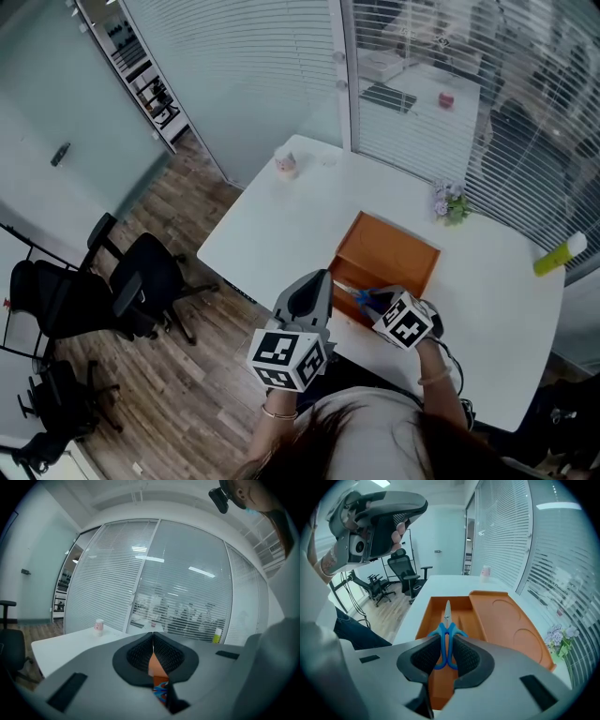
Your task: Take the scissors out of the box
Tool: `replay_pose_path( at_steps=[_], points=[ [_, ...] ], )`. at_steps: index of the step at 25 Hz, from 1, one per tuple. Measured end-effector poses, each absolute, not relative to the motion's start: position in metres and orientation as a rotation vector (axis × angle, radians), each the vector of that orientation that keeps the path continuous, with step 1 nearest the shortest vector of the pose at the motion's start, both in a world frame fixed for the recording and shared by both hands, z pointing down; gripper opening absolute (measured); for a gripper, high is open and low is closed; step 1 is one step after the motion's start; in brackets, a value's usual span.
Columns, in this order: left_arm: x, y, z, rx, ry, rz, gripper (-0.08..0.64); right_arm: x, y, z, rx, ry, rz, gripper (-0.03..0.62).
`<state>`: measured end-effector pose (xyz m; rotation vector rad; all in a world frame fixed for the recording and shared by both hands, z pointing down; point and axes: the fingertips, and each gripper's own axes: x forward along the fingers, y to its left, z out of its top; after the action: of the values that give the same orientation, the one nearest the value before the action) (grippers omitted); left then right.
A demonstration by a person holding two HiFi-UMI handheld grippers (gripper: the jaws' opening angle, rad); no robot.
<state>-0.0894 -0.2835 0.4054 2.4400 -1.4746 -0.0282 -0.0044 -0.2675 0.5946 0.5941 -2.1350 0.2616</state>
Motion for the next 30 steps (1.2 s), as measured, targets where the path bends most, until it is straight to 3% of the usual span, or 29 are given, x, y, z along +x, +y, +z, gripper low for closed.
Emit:
replay_pose_path(
  at_steps=[30],
  points=[
    [-0.071, -0.232, 0.387, 2.456, -1.552, -0.025, 0.020, 0.019, -0.247, 0.517, 0.830, -2.456, 0.334, 0.109]
  ],
)
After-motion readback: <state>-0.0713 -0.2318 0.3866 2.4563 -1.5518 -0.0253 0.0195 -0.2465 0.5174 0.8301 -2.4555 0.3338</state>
